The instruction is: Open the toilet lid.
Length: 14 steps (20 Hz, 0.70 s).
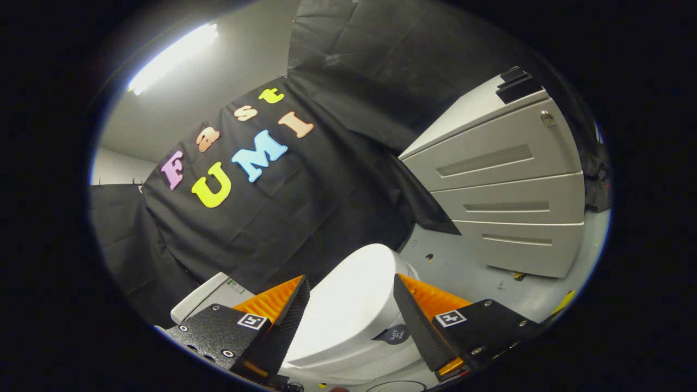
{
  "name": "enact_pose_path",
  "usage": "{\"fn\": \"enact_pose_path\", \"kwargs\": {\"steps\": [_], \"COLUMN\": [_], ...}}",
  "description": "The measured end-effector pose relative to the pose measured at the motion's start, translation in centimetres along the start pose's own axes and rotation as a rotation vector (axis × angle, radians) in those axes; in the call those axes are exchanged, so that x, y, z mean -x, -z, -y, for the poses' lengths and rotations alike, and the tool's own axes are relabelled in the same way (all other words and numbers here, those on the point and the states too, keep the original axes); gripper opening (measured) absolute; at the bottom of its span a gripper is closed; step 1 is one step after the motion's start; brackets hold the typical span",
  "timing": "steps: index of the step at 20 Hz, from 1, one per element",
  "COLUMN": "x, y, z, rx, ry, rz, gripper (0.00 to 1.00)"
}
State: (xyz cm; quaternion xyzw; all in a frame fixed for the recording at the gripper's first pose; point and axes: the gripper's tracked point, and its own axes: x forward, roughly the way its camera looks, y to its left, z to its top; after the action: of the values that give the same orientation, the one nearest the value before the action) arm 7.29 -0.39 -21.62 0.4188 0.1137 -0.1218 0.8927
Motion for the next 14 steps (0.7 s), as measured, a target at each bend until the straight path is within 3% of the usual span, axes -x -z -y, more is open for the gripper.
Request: {"fn": "enact_pose_path", "kwargs": {"steps": [14], "x": [-2.2], "y": [7.7], "z": [5.4], "rx": [-0.240], "ry": [0.217], "rz": [-0.157], "gripper": [0.95]}}
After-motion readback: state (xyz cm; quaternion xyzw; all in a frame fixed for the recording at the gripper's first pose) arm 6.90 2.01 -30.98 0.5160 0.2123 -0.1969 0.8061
